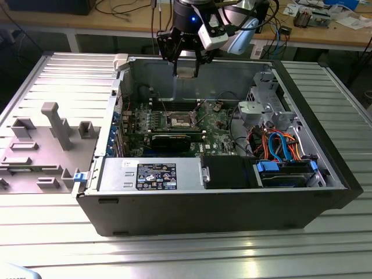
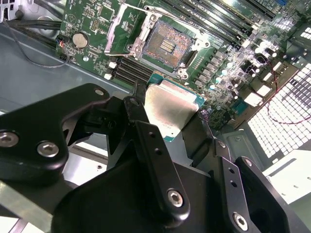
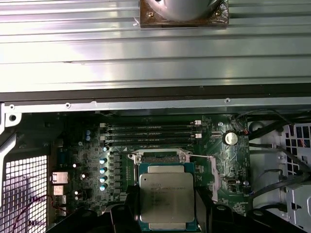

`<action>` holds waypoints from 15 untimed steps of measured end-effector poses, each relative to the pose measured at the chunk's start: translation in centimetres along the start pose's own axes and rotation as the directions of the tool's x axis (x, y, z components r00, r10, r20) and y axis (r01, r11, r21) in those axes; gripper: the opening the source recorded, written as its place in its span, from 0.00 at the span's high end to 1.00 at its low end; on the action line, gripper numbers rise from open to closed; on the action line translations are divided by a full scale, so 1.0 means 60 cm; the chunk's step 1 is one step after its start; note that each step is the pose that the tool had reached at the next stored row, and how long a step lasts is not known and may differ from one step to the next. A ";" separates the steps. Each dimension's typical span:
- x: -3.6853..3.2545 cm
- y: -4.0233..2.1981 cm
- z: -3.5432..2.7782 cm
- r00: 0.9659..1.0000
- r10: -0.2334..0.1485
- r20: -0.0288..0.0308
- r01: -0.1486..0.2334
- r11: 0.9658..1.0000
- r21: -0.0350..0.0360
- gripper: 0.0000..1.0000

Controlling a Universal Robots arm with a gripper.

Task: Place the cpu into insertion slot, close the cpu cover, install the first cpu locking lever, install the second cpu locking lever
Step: 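Place the cpu into insertion slot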

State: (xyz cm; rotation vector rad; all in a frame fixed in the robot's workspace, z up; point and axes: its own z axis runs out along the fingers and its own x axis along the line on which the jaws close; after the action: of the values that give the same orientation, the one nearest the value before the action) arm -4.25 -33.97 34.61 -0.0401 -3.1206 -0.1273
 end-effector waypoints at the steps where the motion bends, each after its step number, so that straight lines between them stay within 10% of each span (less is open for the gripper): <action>1: 0.000 0.000 0.000 1.000 0.000 0.000 0.000 1.000 0.000 0.45; 15: 0.000 0.000 0.001 0.998 0.065 0.005 -0.065 0.998 -0.001 0.45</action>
State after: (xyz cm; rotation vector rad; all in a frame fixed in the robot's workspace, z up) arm -4.25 -33.97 34.55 -0.1421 -3.1203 -0.1283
